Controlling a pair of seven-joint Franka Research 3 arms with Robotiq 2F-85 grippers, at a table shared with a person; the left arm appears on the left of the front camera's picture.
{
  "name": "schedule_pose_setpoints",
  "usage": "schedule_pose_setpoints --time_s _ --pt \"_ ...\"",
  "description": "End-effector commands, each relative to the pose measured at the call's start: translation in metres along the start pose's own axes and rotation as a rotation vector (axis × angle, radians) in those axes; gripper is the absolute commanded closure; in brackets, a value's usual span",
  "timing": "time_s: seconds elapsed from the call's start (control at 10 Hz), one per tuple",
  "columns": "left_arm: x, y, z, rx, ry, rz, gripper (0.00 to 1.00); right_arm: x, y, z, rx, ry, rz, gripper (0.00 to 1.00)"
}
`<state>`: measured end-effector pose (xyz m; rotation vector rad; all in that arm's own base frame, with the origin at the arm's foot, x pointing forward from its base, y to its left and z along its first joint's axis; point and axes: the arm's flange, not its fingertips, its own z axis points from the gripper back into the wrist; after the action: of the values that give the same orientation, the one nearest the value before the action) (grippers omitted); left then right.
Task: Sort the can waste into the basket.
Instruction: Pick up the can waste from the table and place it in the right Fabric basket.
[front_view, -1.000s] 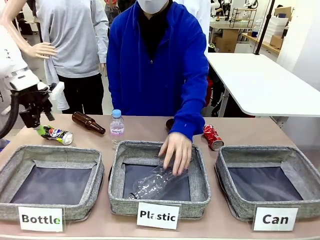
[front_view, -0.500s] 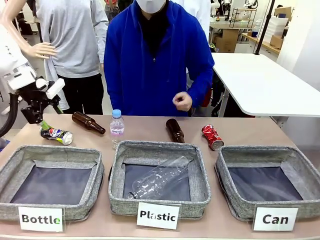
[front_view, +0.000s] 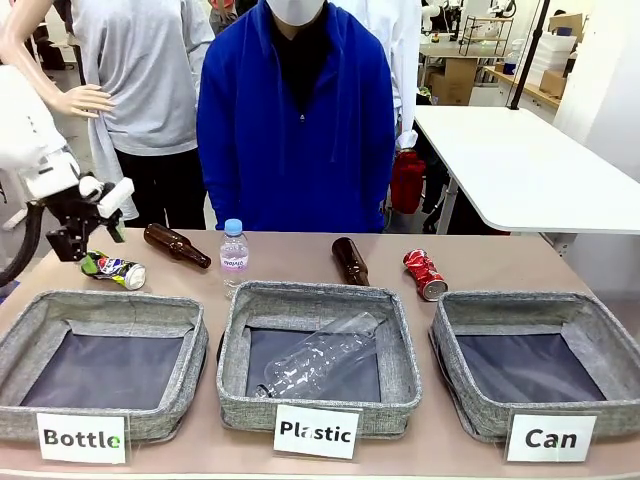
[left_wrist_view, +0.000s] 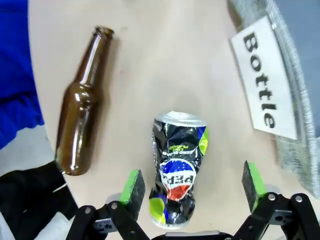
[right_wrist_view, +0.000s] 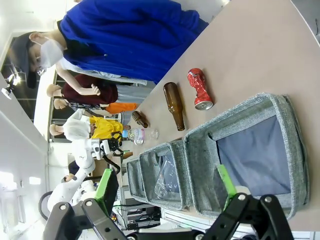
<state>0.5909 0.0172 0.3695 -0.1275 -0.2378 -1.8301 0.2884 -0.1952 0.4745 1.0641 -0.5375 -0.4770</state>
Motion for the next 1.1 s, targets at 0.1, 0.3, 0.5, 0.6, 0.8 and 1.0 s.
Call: schedule_pose_setpoints --time_s 0.1,0.3,0.5,0.6,0.8,1.0 --pt "-0.01 0.024 -0.045 -0.037 0.142 -0.009 0.0 0.003 0.002 -0.001 0.028 -0.009 0.008 0.0" --pt "-0.013 0.032 -0.058 -0.067 0.157 0.021 0.0 0.003 0.002 -0.001 0.028 -0.009 0.008 0.0" --pt "-0.01 0.034 -0.056 -0.034 0.136 0.026 0.0 0.003 0.002 -0.001 0.028 -0.009 0.008 0.0" --pt "-0.01 0.033 -0.057 -0.063 0.151 0.032 0.59 0.003 0.002 -0.001 0.028 -0.009 0.008 0.0" --pt "-0.011 0.032 -0.057 -0.063 0.154 0.037 1.0 0.003 0.002 -0.001 0.028 -0.009 0.008 0.0" --pt "-0.009 0.03 -0.055 -0.054 0.168 0.044 1.0 0.003 0.002 -0.001 0.028 -0.009 0.008 0.0"
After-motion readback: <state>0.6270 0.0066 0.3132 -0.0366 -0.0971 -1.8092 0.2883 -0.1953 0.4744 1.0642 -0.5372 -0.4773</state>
